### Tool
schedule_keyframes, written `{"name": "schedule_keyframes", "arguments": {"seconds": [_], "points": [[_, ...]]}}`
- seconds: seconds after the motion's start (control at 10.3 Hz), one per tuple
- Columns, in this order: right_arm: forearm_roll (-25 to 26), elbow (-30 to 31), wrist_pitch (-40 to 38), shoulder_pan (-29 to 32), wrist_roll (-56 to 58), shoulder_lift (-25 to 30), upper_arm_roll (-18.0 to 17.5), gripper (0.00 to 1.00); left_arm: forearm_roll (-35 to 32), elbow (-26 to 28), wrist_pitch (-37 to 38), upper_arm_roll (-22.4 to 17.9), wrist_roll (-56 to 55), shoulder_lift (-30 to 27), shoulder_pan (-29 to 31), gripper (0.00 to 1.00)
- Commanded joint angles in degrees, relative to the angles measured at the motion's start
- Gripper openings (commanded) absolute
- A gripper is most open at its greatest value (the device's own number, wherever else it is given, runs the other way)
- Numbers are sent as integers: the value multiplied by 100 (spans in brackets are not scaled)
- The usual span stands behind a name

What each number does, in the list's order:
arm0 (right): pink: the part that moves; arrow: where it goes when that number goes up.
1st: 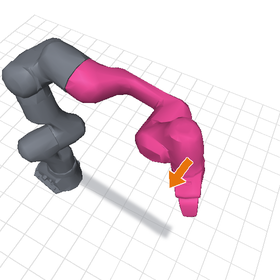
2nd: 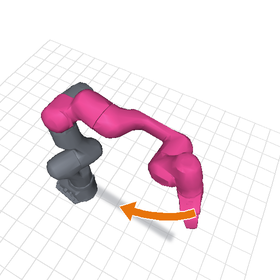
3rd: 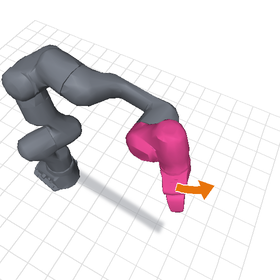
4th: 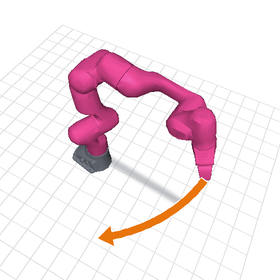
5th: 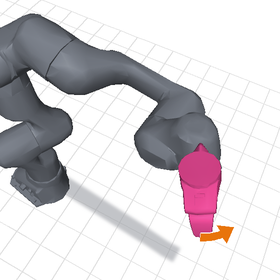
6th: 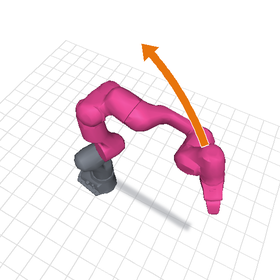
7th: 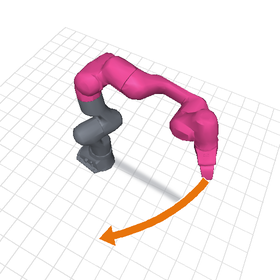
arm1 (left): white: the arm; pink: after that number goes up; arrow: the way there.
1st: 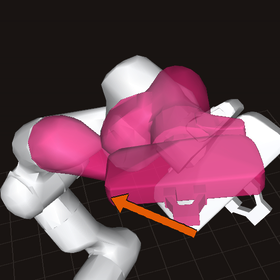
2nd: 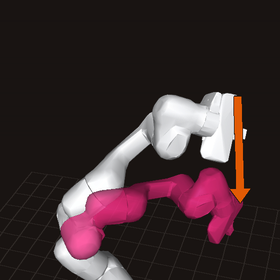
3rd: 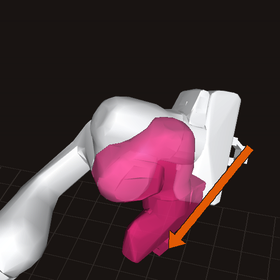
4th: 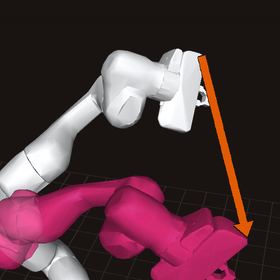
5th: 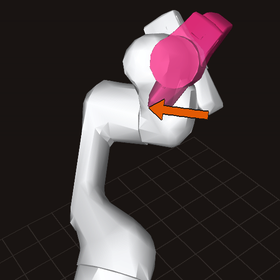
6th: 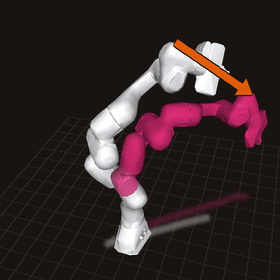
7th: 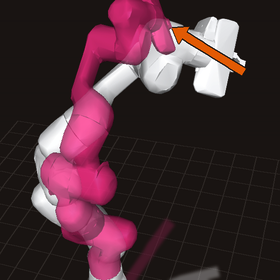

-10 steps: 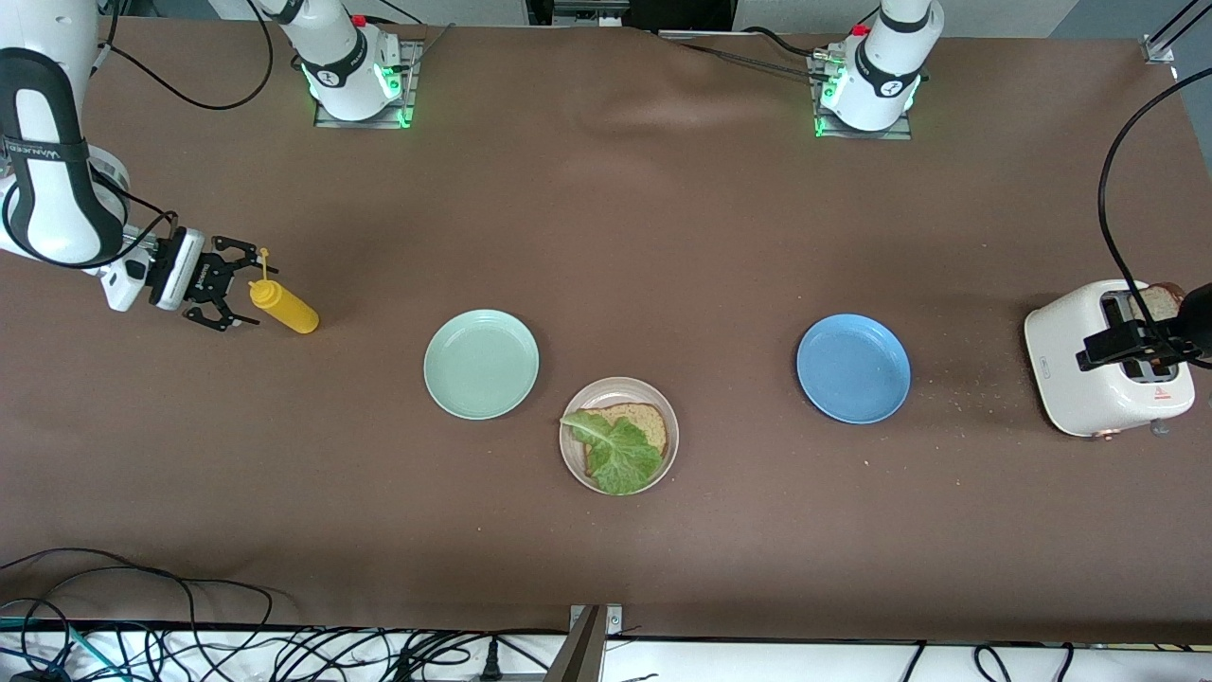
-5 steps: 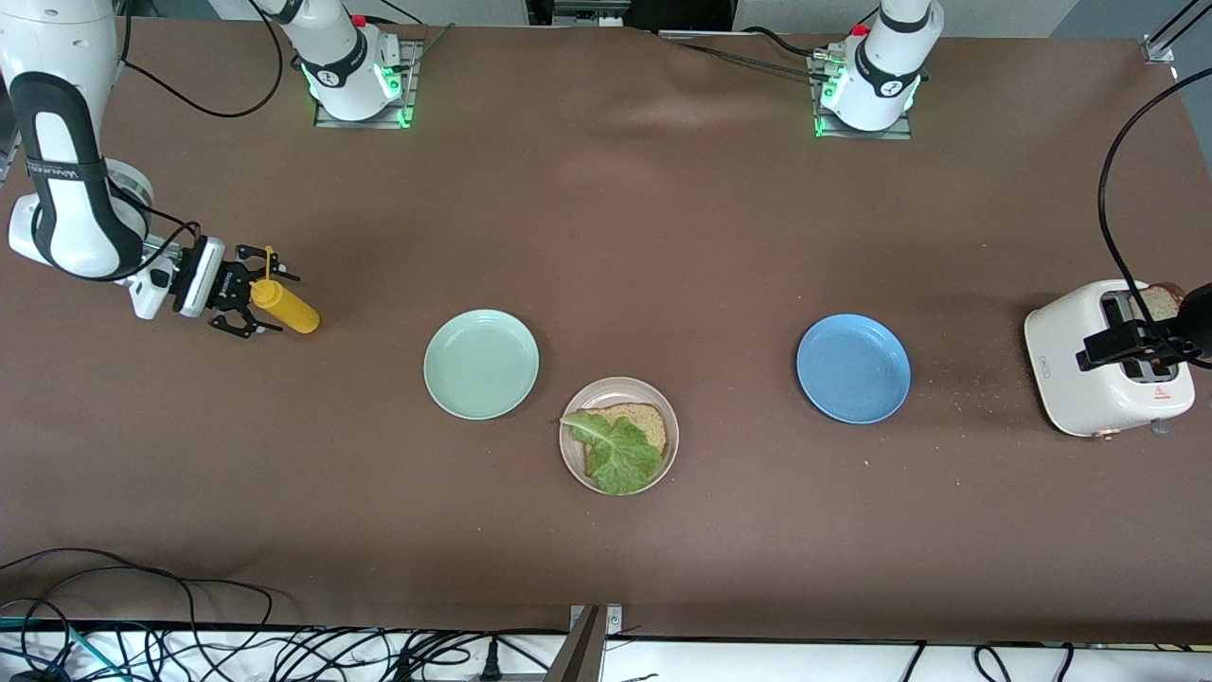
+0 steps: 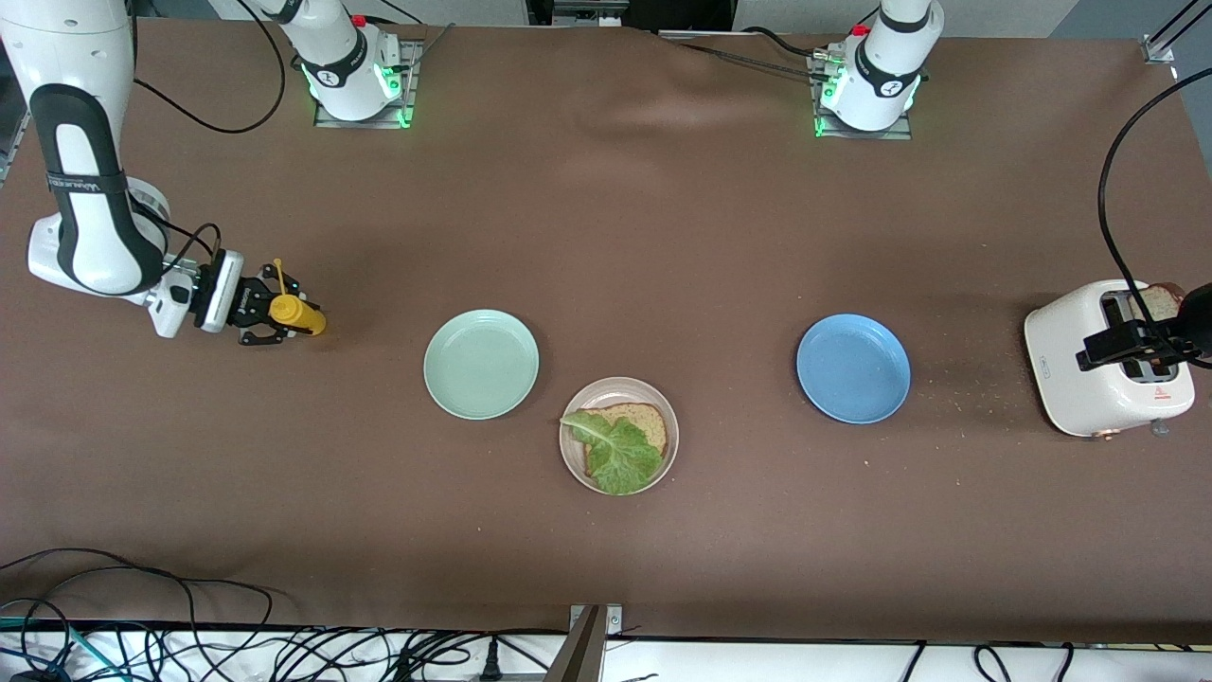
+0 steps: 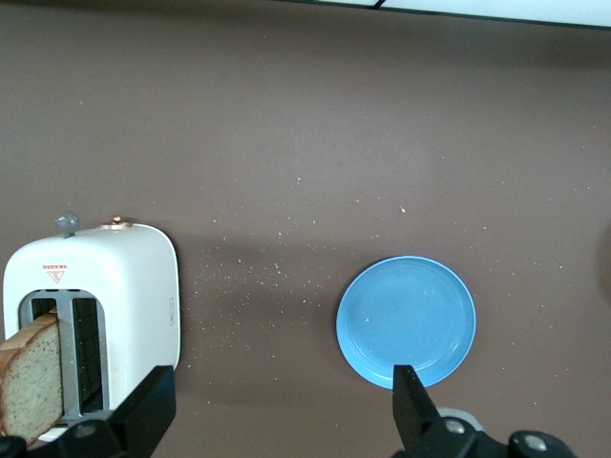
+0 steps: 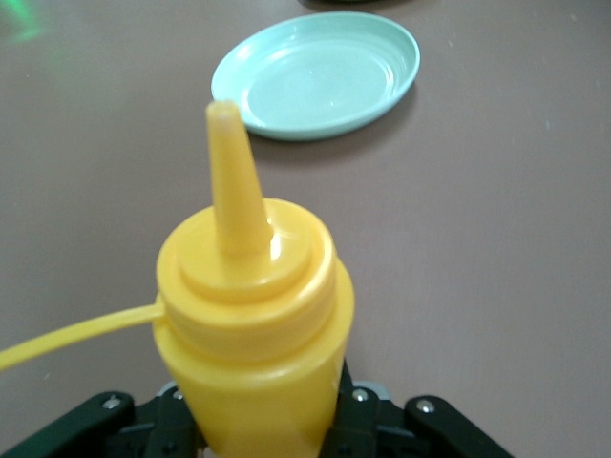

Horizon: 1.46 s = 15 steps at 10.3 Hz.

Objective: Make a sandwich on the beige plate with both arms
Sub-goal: 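Lift the yellow bottle and carry it over the green plate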

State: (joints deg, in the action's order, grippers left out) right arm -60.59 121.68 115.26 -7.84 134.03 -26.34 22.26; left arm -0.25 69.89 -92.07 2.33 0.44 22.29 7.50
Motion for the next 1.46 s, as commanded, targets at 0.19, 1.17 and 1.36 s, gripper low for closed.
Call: {"name": "schedule_keyframes", "arguments": {"seconds": [0.19,1.17,1.36], "points": [[-41,-566,628,-1094,-472,-56,6,0,51,51,49,-22,123,-76,6,100],[4463,-2708,1764,-3793,-8095,-747,-12,0,51,60,49,-22,123,-76,6,100],[5588,-3280,1693,-4075,-9241,-1301,-12,0,51,60,49,-22,123,-76,6,100]]}}
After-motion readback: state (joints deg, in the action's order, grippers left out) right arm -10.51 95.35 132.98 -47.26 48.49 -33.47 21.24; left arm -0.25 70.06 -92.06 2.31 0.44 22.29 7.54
